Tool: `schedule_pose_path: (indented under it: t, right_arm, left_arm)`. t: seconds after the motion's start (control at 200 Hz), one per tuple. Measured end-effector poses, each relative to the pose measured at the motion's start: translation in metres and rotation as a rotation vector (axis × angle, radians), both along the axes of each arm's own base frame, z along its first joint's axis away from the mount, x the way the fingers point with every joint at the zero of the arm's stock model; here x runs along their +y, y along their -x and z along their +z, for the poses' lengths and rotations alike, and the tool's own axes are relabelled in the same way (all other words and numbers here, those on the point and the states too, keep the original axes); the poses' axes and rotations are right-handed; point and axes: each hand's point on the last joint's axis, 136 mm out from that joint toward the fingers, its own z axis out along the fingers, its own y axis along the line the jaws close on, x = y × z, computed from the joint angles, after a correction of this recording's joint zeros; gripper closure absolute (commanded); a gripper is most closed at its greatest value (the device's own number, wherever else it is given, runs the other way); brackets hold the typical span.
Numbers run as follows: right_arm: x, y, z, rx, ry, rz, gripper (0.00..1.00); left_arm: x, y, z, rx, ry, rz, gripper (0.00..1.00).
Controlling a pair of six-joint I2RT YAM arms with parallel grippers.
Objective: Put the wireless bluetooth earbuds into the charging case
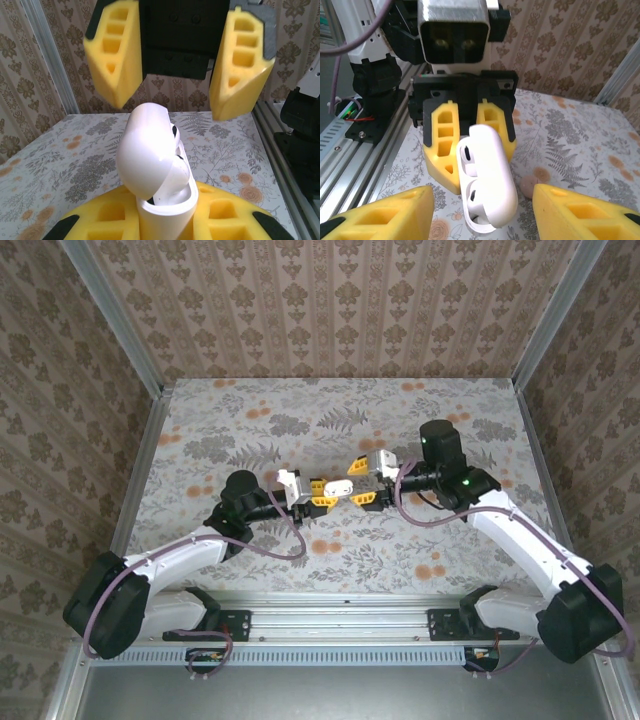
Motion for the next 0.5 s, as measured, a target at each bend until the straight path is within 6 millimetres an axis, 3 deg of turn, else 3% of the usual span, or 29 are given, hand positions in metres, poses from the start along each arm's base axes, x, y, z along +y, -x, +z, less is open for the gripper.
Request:
schedule_pose_path:
  t: [0.325,0.5]
  right_arm:
    - [0.001,0.011,-0.015,0.029,0.051,0.038,0.56]
    - [-0.006,0.02,-0.006,-0.017,0.047,0.019,0.51]
  left_arm:
    - [-0.001,0.002,0.001,0.004,0.003,-0.006,1.0]
    - [-0.002,0.008,0.007,-0.016,0.022,-0.034,1.0]
